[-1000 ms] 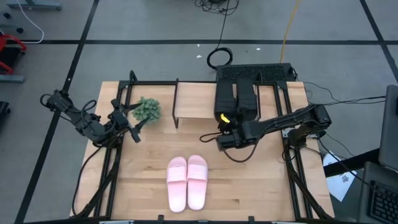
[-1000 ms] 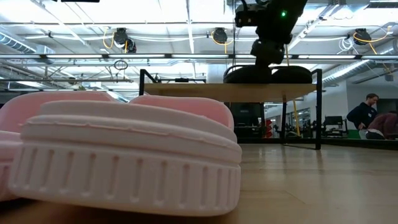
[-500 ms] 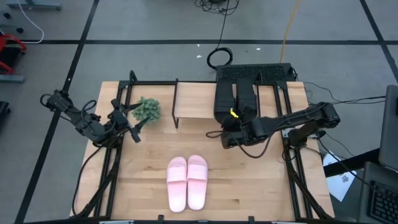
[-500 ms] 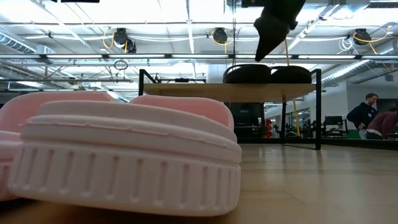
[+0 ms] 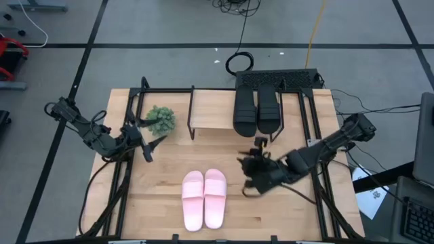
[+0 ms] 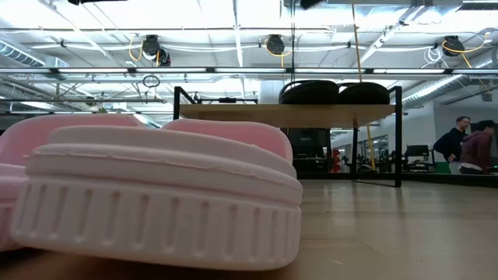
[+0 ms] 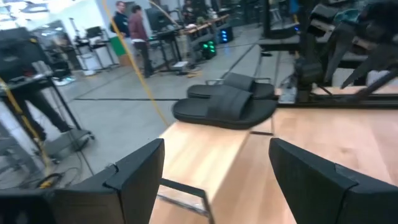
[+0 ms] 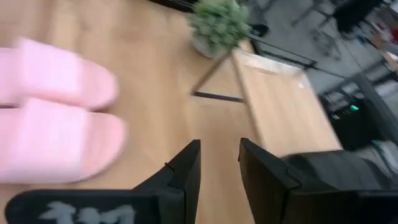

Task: Pick and place slides into the shelf
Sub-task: Put the right pink slipper on the shelf

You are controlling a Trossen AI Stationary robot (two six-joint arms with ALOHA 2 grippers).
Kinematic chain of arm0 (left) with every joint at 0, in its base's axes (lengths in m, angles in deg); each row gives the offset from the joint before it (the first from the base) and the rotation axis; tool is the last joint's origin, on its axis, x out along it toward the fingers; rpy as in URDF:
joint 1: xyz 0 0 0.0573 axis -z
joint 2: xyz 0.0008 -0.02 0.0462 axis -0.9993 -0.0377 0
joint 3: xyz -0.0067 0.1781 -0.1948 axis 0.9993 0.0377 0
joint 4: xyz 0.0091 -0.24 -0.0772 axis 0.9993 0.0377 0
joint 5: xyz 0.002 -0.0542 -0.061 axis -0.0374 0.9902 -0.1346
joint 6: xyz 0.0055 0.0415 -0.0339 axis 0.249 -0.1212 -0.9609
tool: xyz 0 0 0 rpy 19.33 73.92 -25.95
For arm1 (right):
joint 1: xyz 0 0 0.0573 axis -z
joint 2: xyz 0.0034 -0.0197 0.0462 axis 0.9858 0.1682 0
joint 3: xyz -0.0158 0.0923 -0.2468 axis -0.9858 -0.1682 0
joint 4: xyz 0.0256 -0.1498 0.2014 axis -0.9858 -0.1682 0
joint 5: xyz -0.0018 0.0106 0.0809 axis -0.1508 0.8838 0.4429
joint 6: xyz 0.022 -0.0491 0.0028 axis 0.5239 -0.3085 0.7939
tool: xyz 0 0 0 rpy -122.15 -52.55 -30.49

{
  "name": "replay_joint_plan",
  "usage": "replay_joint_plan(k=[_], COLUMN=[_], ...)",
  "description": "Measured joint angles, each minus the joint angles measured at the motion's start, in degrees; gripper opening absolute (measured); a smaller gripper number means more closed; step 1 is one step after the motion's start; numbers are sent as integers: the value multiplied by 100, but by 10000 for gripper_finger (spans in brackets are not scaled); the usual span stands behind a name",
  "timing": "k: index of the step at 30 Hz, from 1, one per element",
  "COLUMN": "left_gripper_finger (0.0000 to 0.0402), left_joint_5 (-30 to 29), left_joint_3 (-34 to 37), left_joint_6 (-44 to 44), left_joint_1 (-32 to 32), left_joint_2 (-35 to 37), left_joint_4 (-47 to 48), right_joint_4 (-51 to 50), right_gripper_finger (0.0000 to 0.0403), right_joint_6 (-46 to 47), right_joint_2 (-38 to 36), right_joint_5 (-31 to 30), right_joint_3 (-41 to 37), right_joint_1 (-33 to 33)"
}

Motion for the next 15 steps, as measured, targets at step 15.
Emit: replay_joint_plan(k=[15], left_gripper_finger=[294], left_joint_5=[1771], left_joint_3=[0], left_joint_6=[-1741], left_joint_1=[431], left_joint_2=[-1141], left_joint_4=[573], right_joint_4=[2623], right_gripper_finger=[98], right_joint_6=[897], right_joint_2=[326], right_joint_5=[315], right_joint_3=[-1379], right_joint_1=[-1198])
